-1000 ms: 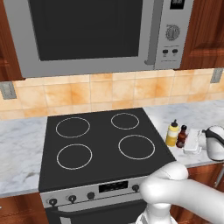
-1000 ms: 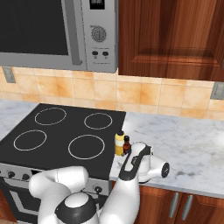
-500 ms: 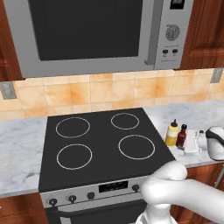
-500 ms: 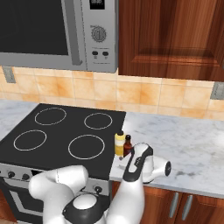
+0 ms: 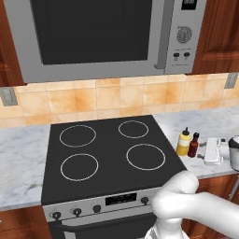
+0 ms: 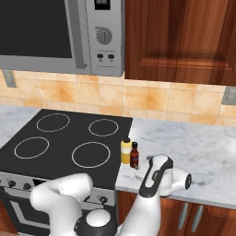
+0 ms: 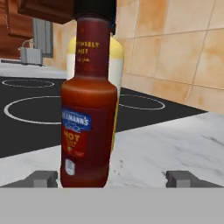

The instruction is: Take 2 condiments from the cabinet and move them on the counter near the stove.Make sure the condiments are lined up with each other, next to each other.

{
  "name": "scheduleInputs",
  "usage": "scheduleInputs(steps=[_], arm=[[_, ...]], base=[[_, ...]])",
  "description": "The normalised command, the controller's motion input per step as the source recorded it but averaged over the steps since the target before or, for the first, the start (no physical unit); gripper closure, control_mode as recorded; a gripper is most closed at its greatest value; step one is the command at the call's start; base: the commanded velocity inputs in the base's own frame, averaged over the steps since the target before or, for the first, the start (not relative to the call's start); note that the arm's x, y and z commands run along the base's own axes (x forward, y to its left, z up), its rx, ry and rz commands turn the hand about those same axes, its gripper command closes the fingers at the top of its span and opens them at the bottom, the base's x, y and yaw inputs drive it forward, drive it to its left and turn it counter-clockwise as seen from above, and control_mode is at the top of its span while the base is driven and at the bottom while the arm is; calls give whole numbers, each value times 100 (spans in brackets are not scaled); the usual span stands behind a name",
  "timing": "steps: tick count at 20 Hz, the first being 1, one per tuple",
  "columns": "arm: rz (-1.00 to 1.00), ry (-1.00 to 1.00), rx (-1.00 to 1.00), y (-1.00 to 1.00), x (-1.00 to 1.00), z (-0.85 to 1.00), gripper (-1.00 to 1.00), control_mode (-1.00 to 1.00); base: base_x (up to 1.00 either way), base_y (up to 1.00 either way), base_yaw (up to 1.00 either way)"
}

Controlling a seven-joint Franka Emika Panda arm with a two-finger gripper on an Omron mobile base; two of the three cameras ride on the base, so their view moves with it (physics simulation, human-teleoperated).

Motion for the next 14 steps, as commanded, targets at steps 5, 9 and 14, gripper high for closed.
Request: scheduleInputs(steps=[5,9,14], arm=[[0,0,2,-29,-41,39,-100,-100],[0,0,0,3,-80,87,-100,-100],[-1,7,-7,30,-76,88,-100,-100]], base=[[0,0,0],[0,0,0],[0,0,0]])
